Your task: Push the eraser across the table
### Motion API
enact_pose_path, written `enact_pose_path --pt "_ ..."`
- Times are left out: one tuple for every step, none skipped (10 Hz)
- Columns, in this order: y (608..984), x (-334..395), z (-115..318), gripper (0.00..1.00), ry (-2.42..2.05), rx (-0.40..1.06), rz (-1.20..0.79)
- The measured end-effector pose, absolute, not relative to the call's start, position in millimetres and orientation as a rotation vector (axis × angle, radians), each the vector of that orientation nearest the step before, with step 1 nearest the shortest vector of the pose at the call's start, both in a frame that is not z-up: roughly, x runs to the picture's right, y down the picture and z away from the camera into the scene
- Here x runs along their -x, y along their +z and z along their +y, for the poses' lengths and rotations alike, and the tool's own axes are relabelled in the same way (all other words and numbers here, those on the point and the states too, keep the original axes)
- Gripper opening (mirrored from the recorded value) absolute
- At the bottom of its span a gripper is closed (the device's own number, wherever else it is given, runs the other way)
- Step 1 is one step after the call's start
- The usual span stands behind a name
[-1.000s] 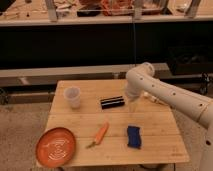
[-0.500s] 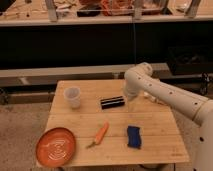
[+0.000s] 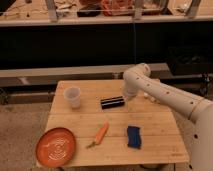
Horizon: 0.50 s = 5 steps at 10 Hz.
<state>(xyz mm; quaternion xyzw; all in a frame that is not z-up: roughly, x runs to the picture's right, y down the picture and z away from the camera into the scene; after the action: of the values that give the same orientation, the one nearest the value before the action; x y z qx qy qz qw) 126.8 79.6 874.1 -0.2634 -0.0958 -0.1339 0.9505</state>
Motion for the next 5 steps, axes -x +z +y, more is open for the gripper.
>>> enact_pose_path --pt "876.4 -128.8 79.1 0.8 -0.27 0.536 -0.193" --pt "879.3 -129.0 78.5 0.79 -0.269 0.537 -0.192" --pt "881.4 -128.4 78.1 0.7 -0.27 0.539 -0.192" --pt "882.3 -127.2 77.6 0.62 -0.272 0.54 -0.192" --pt "883.5 -126.6 77.5 0.58 -0.272 0.541 -0.192"
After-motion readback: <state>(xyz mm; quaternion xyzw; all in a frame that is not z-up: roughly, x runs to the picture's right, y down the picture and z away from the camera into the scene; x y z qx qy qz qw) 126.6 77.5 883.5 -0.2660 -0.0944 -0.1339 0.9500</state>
